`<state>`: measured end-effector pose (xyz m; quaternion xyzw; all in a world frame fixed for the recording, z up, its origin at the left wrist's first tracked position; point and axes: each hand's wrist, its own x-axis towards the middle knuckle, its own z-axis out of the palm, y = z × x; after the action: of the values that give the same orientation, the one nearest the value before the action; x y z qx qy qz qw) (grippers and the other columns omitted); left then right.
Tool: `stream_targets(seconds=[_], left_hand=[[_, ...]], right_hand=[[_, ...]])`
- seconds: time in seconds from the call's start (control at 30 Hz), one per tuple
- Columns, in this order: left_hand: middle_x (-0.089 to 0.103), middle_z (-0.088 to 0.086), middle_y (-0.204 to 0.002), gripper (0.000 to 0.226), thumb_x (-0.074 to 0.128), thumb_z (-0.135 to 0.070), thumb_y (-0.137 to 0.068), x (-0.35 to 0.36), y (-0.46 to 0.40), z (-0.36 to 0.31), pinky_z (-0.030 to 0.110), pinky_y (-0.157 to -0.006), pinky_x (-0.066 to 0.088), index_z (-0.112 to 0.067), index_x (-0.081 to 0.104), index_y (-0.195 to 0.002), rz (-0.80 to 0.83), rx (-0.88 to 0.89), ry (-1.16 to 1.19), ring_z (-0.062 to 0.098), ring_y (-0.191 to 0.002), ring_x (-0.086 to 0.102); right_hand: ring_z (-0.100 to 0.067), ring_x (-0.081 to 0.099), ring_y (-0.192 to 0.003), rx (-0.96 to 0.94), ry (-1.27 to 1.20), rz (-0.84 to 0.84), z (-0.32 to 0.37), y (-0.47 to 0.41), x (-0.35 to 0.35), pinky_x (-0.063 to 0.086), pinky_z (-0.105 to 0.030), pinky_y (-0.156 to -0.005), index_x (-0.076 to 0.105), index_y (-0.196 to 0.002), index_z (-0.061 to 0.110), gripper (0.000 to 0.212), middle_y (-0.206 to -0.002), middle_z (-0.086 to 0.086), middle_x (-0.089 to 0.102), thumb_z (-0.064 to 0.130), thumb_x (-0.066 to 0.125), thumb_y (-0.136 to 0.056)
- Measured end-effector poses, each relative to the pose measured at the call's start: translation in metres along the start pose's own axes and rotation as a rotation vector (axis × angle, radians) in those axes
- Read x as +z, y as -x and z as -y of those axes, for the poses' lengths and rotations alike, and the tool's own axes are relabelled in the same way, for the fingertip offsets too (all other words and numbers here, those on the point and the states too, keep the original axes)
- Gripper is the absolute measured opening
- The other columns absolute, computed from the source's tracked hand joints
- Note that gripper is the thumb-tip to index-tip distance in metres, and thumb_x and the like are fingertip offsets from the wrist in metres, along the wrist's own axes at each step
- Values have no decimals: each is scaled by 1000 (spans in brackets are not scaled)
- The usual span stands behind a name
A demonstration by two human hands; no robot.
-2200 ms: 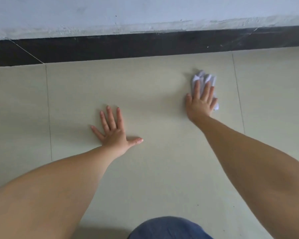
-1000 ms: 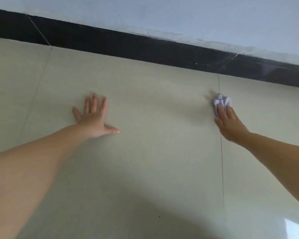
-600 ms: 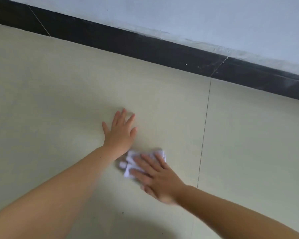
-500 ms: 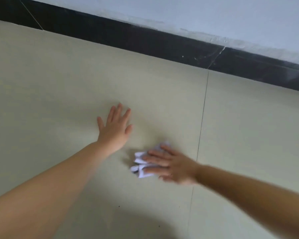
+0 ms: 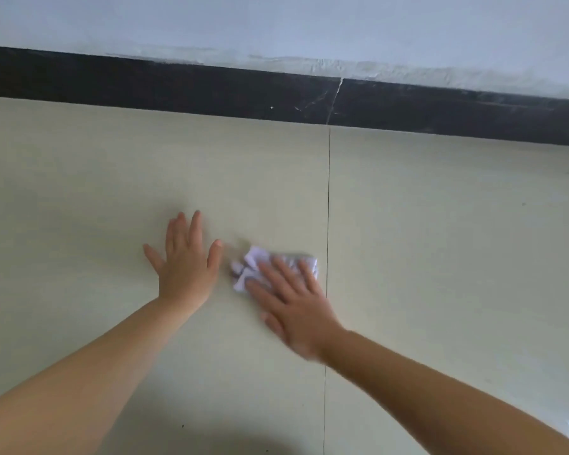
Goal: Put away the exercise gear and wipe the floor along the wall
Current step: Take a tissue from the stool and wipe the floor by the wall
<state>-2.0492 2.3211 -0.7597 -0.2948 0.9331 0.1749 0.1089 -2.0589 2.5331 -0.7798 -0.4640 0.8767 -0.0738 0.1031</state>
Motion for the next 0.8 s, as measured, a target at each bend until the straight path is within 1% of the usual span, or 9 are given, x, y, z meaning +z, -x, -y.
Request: stream_targets(seconds=[0.07, 0.13, 0.2, 0.33, 0.47, 0.53, 0.6, 0.7, 0.8], left_hand=[[6, 6, -159, 60, 33, -40, -98, 1, -6, -11, 62, -110, -2, -22, 10, -150, 12, 22, -7, 20, -146, 3], [3, 5, -159, 59, 32, -40, -98, -1, -8, -20, 61, -110, -1, -24, 9, -150, 44, 55, -48, 19, -146, 1], [-1, 3, -159, 59, 32, -38, -99, -1, -4, -26, 59, -112, 1, -27, 6, -150, 88, 101, -83, 18, -146, -3], [-18, -2, -157, 66, 30, -46, -97, 5, 12, -39, 60, -112, 0, -36, -12, -147, 265, 235, -121, 18, -144, -17], [-39, 3, -149, 80, 33, -63, -90, 13, 13, -47, 66, -107, -2, -38, -22, -143, 366, 236, -246, 25, -138, -34], [-41, 5, -147, 84, 34, -66, -88, 15, 11, -47, 68, -106, -2, -38, -23, -143, 343, 243, -249, 26, -137, -35], [-38, 4, -149, 85, 35, -66, -87, 17, 12, -46, 67, -107, -2, -38, -22, -143, 313, 253, -249, 26, -138, -34], [-26, 5, -155, 81, 39, -60, -89, 19, 14, -46, 65, -108, 0, -34, -11, -148, 255, 263, -234, 24, -142, -24], [13, 16, -156, 72, 46, -50, -89, 23, 26, -51, 72, -101, 17, -20, 19, -148, 136, 426, -264, 30, -144, 10]], right_hand=[[-26, 16, -146, -290, -12, 92, 21, 45, 9, 15, -51, -114, 33, -146, 30, 52, -157, -1, 23, 44, 33, -96], [-23, 17, -146, -473, 7, 122, -3, 51, 11, 16, -48, -115, 36, -145, 32, 48, -156, 3, 25, 42, 34, -98], [-23, 22, -144, -389, 58, 94, -50, 33, 6, 17, -46, -115, 36, -145, 31, 47, -155, 1, 29, 41, 29, -99], [-27, 25, -143, 314, 54, -44, -171, 5, -26, 12, -44, -113, 22, -149, 27, 58, -156, -6, 25, 47, 2, -98], [-19, 9, -146, 1114, -126, -209, -237, 9, -59, 9, -47, -116, 18, -150, 28, 53, -159, -4, 13, 36, 16, -97], [-22, 3, -146, 1341, -222, -226, -225, -14, -65, 3, -51, -116, 17, -150, 28, 51, -160, -5, 8, 34, 21, -100], [-25, 3, -147, 1226, -195, -201, -195, -43, -60, 1, -52, -114, 18, -150, 27, 52, -159, -8, 7, 37, 20, -99], [-26, 4, -147, 656, -54, -90, -125, -77, -43, 2, -51, -114, 18, -150, 25, 59, -159, -10, 10, 41, 10, -95], [-22, -7, -147, 201, -31, 118, -87, -92, -39, -8, -46, -116, 4, -152, 30, 52, -160, -3, -4, 41, 16, -102]])
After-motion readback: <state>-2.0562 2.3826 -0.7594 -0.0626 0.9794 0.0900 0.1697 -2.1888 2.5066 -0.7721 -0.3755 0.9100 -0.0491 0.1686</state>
